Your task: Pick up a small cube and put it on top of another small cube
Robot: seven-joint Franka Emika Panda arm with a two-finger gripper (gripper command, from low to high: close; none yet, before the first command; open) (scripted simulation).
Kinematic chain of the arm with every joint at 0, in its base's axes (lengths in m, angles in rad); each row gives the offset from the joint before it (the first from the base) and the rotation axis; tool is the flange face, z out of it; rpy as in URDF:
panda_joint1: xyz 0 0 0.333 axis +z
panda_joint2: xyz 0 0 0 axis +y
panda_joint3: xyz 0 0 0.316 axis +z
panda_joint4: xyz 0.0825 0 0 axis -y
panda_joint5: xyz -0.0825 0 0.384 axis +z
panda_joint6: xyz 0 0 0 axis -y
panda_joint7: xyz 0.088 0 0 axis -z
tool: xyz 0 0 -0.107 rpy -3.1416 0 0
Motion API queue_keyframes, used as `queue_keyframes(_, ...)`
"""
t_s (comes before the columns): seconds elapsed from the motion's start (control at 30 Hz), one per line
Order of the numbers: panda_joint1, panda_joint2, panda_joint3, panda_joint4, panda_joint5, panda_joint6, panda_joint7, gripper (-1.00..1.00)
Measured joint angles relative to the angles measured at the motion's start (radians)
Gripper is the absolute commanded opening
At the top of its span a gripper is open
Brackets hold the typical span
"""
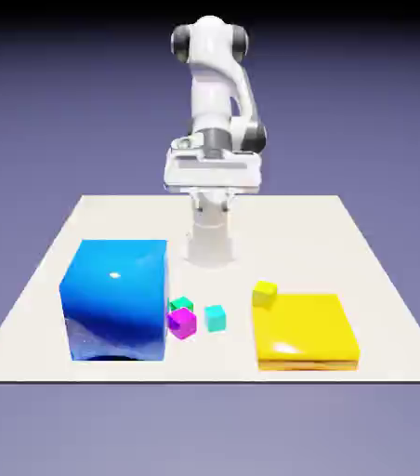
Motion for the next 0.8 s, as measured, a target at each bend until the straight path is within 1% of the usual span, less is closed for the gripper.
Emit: queue_keyframes(0.8,0.294,0.422,-0.291,-0.049,-0.282,-0.115,-1.044,0.0)
